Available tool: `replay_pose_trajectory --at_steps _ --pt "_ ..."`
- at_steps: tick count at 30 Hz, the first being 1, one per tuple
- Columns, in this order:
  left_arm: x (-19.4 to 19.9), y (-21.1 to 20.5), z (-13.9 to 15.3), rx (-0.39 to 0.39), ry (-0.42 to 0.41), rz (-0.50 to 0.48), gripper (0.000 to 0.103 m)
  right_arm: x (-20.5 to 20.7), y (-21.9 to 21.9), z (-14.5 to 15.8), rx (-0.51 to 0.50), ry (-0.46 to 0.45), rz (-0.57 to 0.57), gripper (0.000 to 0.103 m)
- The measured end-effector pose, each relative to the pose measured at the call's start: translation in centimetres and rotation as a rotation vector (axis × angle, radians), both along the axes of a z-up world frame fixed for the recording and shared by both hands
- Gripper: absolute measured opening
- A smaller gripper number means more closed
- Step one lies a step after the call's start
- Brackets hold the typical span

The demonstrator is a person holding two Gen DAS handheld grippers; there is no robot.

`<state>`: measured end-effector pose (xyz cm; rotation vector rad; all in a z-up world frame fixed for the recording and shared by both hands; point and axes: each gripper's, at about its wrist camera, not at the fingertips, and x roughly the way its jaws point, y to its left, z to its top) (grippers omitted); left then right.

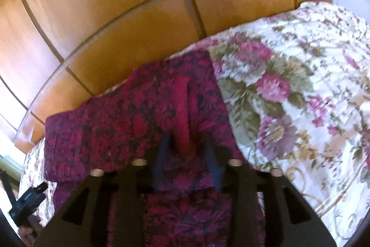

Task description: Fold small clothes

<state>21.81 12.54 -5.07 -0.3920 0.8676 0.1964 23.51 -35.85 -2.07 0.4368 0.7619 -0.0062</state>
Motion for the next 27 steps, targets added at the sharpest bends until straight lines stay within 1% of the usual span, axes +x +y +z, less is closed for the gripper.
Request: replay_pose_trajectory --at_steps 2,4,5,6,7,9,10,11,12,13,14,16,20,22,23,24,25,26,27 --pt "-0.2 0.8 1.4 0.01 -0.047 0.012 0.078 -0.4 0.3 1.2 -0.012 -0.042 -0.006 0.046" --pt "0.5 0.6 2.8 0.027 -0.096 -0.01 0.077 -0.1 1.4 2.5 -0.021 -0.076 0.02 0.051" --pt "1.1 0.2 3.5 0.035 -0.122 -0.033 0.075 0.2 2.0 2.9 -0.026 -0.084 0.04 0.052" --pt "1.9 -0.6 4.3 0.046 -0.144 -0.077 0.072 0.6 3.0 3.3 -0.037 -0.091 0.069 0.053" --pt "2.5 -1.2 4.6 0.047 -0.152 -0.106 0.069 1.1 3.8 3.5 -0.05 -0.094 0.095 0.055" --pt "3.9 -2.7 5.0 0.033 -0.177 -0.173 0.068 2.2 5.9 3.4 -0.09 -0.082 0.146 0.057" --pt "4.7 -3.8 5.2 0.023 -0.186 -0.215 0.059 2.9 6.7 3.1 -0.111 -0.069 0.167 0.057" --pt "5.4 -4.6 5.2 0.019 -0.182 -0.252 0.054 3.6 7.5 2.7 -0.131 -0.05 0.189 0.057" --pt "6.6 -5.7 5.0 0.008 -0.166 -0.304 0.053 4.1 7.9 2.3 -0.146 -0.034 0.204 0.057" --pt "7.2 -6.5 4.8 0.003 -0.161 -0.33 0.047 4.5 8.3 1.8 -0.165 -0.019 0.213 0.057" --pt "8.0 -7.3 4.5 0.006 -0.149 -0.36 0.041 5.0 8.7 1.2 -0.205 0.003 0.211 0.057" --pt "9.6 -8.5 3.8 0.006 -0.12 -0.395 0.037 5.4 8.9 0.4 -0.248 0.028 0.204 0.057" --pt "12.4 -9.1 2.8 0.004 -0.086 -0.405 0.037 5.2 8.5 -1.0 -0.319 0.052 0.197 0.057" --pt "13.9 -9.0 1.7 0.008 -0.035 -0.385 0.037 4.9 8.3 -1.7 -0.339 0.057 0.205 0.058" --pt "14.4 -8.9 1.0 0.003 -0.005 -0.372 0.035 4.7 8.3 -2.1 -0.353 0.055 0.209 0.058" --pt "14.5 -8.7 0.5 -0.007 0.007 -0.361 0.035 4.4 8.4 -2.4 -0.362 0.051 0.21 0.058" --pt "14.1 -8.6 -0.1 -0.016 0.005 -0.347 0.035 4.3 8.5 -2.6 -0.37 0.046 0.21 0.058" --pt "13.7 -8.6 -0.3 -0.005 -0.007 -0.342 0.035 4.1 8.7 -2.7 -0.38 0.037 0.207 0.058" --pt "13.2 -8.8 -0.5 0.021 -0.022 -0.339 0.035 4.0 8.8 -2.9 -0.39 0.031 0.204 0.058"
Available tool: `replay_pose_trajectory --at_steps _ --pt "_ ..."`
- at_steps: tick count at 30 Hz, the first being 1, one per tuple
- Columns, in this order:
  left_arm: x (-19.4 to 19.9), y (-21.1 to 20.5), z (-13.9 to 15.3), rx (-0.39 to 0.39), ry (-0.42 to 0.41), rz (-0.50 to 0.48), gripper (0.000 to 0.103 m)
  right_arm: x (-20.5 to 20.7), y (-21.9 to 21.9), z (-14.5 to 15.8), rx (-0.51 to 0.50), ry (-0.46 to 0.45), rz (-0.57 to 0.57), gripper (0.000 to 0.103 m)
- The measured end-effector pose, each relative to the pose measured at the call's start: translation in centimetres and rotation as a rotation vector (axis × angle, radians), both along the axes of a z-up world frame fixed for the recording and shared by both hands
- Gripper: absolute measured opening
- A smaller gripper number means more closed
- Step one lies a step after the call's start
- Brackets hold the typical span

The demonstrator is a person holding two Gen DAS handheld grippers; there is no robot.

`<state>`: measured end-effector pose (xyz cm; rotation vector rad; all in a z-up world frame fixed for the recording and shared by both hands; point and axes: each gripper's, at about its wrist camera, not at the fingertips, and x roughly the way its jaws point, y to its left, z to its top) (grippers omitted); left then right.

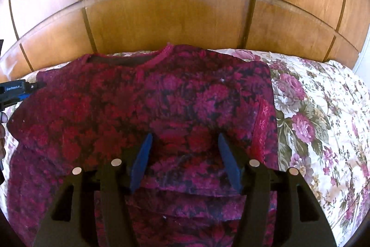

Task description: Fold small clothes

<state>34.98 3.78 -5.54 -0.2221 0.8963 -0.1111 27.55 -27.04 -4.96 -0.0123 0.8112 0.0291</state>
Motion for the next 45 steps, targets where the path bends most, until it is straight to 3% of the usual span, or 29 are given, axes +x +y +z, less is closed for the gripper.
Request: replay_pose_trajectory --at_steps 3,7,11,13,14,15,18,28,37,45 --pt "-0.9 -0.6 -0.2 0.065 -0.039 0.012 0.035 0.0 0.4 -0.4 -0.019 -0.013 -0.004 0.06" --pt "-1.3 -0.8 1.5 0.092 -0.031 0.067 0.037 0.1 0.4 -0.3 -0.019 -0.016 -0.005 0.06" --pt "-4.6 -1.1 4.2 0.136 -0.098 0.104 0.053 0.0 0.5 0.1 -0.019 -0.028 -0.011 0.064" --pt "-6.9 -1.1 5.4 0.144 -0.137 0.1 0.056 -0.3 0.6 0.7 -0.039 -0.037 -0.023 0.086" --pt "-8.0 -1.1 6.0 0.15 -0.157 0.094 0.063 -0.7 0.6 1.2 -0.043 -0.041 -0.031 0.092" --pt "-9.3 -1.1 6.5 0.157 -0.176 0.092 0.069 -1.1 0.6 1.7 -0.035 -0.046 -0.033 0.095" --pt "-12.4 -1.2 7.4 0.151 -0.211 0.081 0.07 -2.7 0.4 2.6 -0.002 -0.054 -0.035 0.098" --pt "-19.3 -2.1 6.5 0.148 -0.188 0.05 0.07 -8.4 0.0 1.7 0.024 0.045 -0.016 0.1" --pt "-22.5 -1.9 5.0 0.149 -0.155 0.047 0.07 -12.4 -0.6 -1.1 0.044 0.139 -0.004 0.1" --pt "-24.6 -1.7 3.4 0.149 -0.122 0.04 0.07 -15.7 -1.3 -1.4 0.07 0.128 -0.018 0.101"
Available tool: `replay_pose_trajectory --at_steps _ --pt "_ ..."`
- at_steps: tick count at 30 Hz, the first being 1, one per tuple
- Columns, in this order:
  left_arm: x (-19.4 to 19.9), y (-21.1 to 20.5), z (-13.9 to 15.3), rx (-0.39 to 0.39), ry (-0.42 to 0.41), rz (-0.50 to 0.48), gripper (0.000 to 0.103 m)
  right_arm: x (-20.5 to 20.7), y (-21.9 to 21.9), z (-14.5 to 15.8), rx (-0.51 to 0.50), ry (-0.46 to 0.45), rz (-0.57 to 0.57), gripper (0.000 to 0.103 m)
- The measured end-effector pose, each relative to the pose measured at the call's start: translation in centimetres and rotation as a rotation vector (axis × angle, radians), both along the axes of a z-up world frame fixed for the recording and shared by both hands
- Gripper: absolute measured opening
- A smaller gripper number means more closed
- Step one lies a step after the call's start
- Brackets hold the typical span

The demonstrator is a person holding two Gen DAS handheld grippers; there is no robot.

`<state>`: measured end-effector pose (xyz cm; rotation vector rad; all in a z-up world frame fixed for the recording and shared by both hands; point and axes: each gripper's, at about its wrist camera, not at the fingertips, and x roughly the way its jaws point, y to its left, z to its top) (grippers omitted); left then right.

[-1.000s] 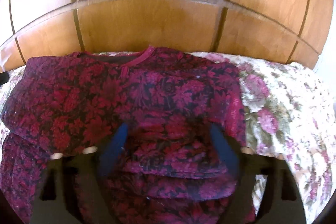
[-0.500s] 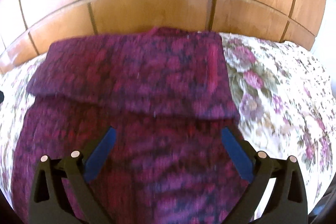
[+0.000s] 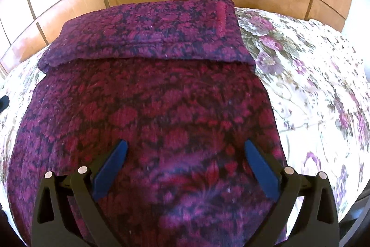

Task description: Fold small clothes

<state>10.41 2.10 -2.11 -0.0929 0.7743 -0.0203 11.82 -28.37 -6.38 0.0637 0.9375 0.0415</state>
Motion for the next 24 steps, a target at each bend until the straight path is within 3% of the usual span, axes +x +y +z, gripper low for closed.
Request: replay_pose_trajectory --at_steps 9,14,16,20,24 --pt "-2.6 0.6 -2.7 -0.021 0.093 -0.046 0.07 -2.6 -0.5 0.7 -0.038 -0.005 0.014 0.101" --pt "-4.9 1.8 -3.5 -0.079 0.143 -0.087 0.07 -4.9 -2.6 1.3 -0.043 -0.013 -0.033 0.1" --pt "-5.8 2.3 -3.8 -0.121 0.171 -0.11 0.07 -5.6 -3.6 1.2 -0.025 0.005 -0.045 0.1" --pt "-7.8 3.1 -4.7 -0.244 0.246 -0.189 0.061 -8.0 -5.6 0.5 0.051 0.054 -0.051 0.1" --pt "-10.2 3.2 -4.8 -0.247 0.283 -0.285 0.055 -10.6 -6.5 -0.3 0.144 0.126 -0.019 0.089"
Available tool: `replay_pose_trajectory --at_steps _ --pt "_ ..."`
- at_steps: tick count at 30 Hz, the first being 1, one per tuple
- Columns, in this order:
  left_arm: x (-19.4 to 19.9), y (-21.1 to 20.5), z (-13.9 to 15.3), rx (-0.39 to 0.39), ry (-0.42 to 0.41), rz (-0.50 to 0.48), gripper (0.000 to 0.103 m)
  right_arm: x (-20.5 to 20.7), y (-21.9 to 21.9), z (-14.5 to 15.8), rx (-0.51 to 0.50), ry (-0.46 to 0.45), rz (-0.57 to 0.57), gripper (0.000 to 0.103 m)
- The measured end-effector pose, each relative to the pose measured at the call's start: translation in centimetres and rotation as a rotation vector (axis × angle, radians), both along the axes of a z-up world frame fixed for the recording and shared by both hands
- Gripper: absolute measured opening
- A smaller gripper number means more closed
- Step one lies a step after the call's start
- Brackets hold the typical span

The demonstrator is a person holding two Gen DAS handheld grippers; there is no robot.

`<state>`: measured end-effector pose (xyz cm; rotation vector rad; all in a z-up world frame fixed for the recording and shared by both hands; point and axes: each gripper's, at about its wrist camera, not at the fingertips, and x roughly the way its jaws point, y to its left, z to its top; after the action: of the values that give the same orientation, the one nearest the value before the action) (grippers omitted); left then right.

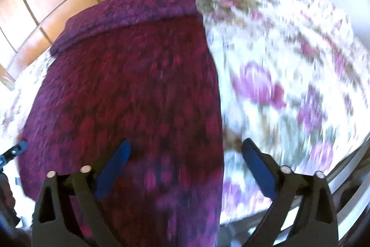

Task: Fold small clothes
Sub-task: 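Grasp the hem with both tools and lift it toward the collar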

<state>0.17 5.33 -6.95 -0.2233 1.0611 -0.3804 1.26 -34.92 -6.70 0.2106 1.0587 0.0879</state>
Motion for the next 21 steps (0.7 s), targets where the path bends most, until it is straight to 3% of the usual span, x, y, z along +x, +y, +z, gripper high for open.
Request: replay_pose_trajectory --at_steps 2,6,8,10,14,19,21 --pt "-1.2 0.0 -0.2 -0.011 0.03 -0.059 0.048 -1.6 0.2 -0.3 0.02 0.03 0.027 0.083" --pt "-2.2 -0.2 -0.6 -0.042 0.08 -0.119 0.041 -3.3 0.3 -0.9 0.081 0.091 0.082 0.055" --pt "-2.1 -0.6 -0.5 -0.036 0.078 -0.129 0.024 -3.4 0.5 -0.6 0.089 0.094 0.101 0.044" --pt "-1.7 -0.8 0.1 -0.051 0.067 -0.136 0.019 -3.1 0.7 0.1 0.11 0.096 0.116 0.026" --pt "-1.2 0.0 1.6 -0.116 0.038 -0.143 0.016 -2.3 0.8 2.6 0.14 0.042 0.147 0.022" --pt "0.5 2.3 4.2 -0.339 -0.004 -0.095 0.015 -1.0 0.4 5.7 0.237 -0.06 0.136 0.021" --pt "1.6 2.5 4.9 -0.388 -0.03 -0.086 0.015 0.3 0.4 6.7 0.277 -0.103 0.122 0.021"
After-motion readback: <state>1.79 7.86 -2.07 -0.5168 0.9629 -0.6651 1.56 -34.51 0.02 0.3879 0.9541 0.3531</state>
